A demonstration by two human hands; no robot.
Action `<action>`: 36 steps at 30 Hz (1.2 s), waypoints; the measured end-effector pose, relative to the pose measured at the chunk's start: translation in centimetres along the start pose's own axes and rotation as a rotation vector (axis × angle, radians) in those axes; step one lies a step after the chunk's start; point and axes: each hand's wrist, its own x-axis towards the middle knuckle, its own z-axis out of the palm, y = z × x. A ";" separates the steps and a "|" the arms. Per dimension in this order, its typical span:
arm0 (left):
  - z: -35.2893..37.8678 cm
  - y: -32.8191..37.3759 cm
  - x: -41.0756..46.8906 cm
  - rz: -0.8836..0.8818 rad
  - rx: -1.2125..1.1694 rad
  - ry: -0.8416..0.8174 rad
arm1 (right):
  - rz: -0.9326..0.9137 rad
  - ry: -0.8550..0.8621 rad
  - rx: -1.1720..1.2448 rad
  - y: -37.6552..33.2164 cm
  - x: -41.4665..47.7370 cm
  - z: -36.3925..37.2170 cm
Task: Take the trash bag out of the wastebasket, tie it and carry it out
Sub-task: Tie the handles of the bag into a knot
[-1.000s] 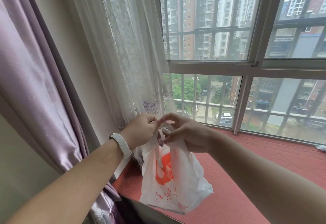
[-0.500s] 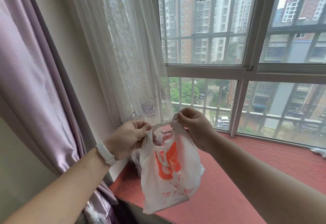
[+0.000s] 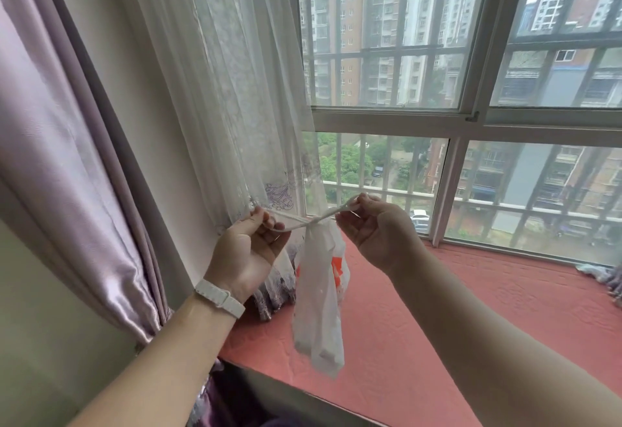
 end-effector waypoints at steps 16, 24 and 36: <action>-3.2 1.0 0.6 -0.074 0.003 0.314 | 0.076 0.377 0.240 -2.6 3.3 -5.4; -9.2 0.4 0.6 -0.184 0.083 0.501 | 0.105 0.537 0.161 -1.6 3.5 -12.6; -1.5 -1.3 2.1 -0.230 0.496 0.055 | 0.067 -0.233 -0.926 -3.1 -0.7 -5.4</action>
